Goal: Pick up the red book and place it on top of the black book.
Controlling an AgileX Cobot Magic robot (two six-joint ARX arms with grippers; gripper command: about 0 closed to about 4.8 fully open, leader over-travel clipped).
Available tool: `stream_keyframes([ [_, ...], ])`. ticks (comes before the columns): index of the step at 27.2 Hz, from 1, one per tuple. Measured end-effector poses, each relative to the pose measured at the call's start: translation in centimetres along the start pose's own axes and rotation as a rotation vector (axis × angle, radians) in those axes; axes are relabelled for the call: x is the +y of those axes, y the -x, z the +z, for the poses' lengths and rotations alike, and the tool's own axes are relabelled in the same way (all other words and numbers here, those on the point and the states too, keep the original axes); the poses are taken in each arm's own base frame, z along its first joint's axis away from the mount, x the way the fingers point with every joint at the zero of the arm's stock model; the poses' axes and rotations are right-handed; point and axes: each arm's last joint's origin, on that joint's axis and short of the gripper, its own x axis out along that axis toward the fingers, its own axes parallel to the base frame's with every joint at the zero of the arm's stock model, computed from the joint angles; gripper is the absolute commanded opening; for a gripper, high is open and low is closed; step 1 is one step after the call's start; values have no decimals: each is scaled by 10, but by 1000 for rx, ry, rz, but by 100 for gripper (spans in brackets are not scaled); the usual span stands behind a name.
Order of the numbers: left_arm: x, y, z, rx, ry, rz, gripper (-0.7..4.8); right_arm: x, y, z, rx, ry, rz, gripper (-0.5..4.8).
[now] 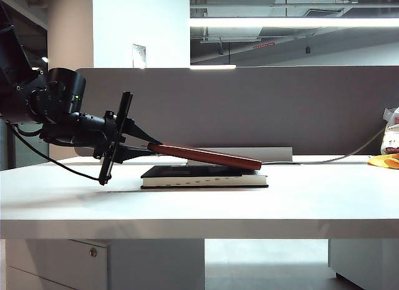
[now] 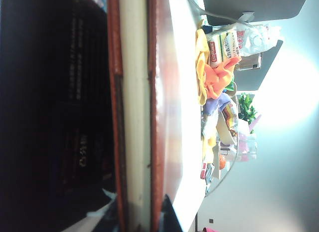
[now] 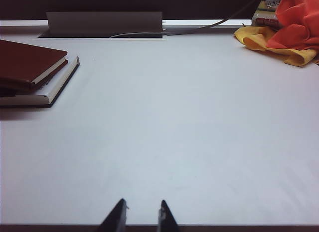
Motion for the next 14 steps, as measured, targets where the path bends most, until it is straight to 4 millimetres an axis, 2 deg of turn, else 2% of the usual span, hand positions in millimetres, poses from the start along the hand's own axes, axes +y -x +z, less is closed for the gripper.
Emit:
stream_keyframes([
  [7, 0, 0, 0, -14, 1, 7, -5, 0, 0, 0, 0, 0, 0, 86],
  [10, 1, 0, 1, -20, 2, 11, 34, 0, 0, 0, 0, 0, 0, 86],
  [13, 1, 1, 2, -28, 5, 16, 49, 0, 0, 0, 0, 0, 0, 86],
  [14, 1, 1, 2, -30, 5, 17, 79, 0, 0, 0, 0, 0, 0, 86],
])
